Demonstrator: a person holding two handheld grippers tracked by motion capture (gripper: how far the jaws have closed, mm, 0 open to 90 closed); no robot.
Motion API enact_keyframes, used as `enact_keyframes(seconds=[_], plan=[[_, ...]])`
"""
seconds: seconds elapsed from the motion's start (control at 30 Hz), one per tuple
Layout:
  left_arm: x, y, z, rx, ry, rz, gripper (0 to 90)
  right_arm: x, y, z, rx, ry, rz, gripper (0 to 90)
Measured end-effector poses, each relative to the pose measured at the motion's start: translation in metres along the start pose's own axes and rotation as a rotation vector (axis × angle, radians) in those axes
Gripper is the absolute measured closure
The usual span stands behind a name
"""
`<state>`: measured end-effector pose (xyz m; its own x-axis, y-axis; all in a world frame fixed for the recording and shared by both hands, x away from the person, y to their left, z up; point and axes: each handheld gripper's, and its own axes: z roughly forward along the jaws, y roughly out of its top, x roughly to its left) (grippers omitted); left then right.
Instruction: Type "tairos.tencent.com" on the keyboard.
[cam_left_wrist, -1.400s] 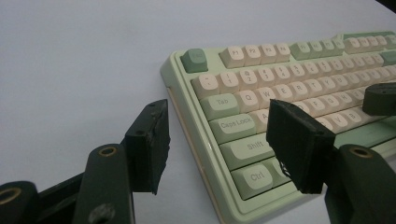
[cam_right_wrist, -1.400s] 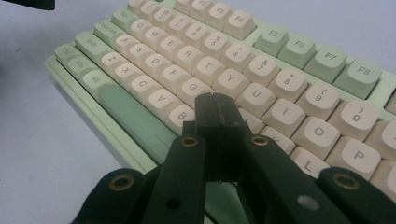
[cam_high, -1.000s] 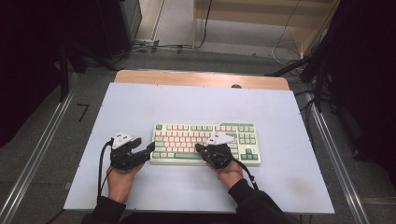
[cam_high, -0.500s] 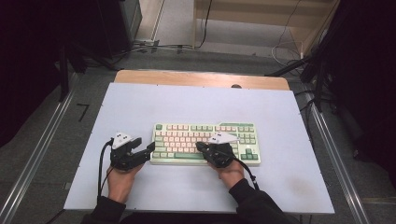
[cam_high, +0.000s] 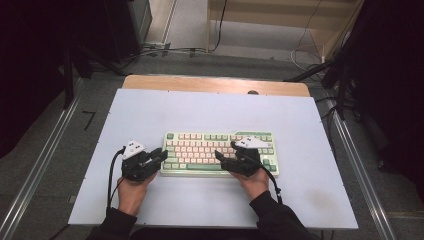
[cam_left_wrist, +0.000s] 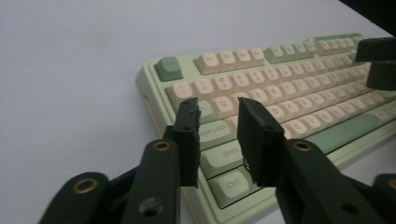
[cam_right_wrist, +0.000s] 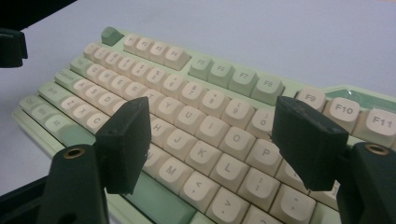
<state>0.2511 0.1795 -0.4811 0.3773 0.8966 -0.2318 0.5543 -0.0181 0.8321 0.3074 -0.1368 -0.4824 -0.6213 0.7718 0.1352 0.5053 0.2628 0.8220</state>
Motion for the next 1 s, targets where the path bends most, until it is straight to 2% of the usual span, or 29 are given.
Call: enact_keyframes(seconds=[0.17, 0.57, 0.8, 1.0], plan=[[-0.007, 0.003, 0.008, 0.016, -0.037, 0.022, 89.7, -0.006, -0.004, -0.007, -0.007, -0.022, 0.014, 27.1], [-0.031, 0.011, 0.038, 0.085, -0.155, 0.097, 90.0, -0.021, -0.015, -0.027, -0.016, -0.078, 0.062, 27.3], [-0.044, 0.012, 0.053, 0.116, -0.173, 0.13, 90.0, -0.029, -0.022, -0.038, -0.017, -0.113, 0.085, 27.3], [-0.051, 0.012, 0.06, 0.141, -0.161, 0.159, 90.0, -0.032, -0.026, -0.044, -0.02, -0.132, 0.098, 27.3]])
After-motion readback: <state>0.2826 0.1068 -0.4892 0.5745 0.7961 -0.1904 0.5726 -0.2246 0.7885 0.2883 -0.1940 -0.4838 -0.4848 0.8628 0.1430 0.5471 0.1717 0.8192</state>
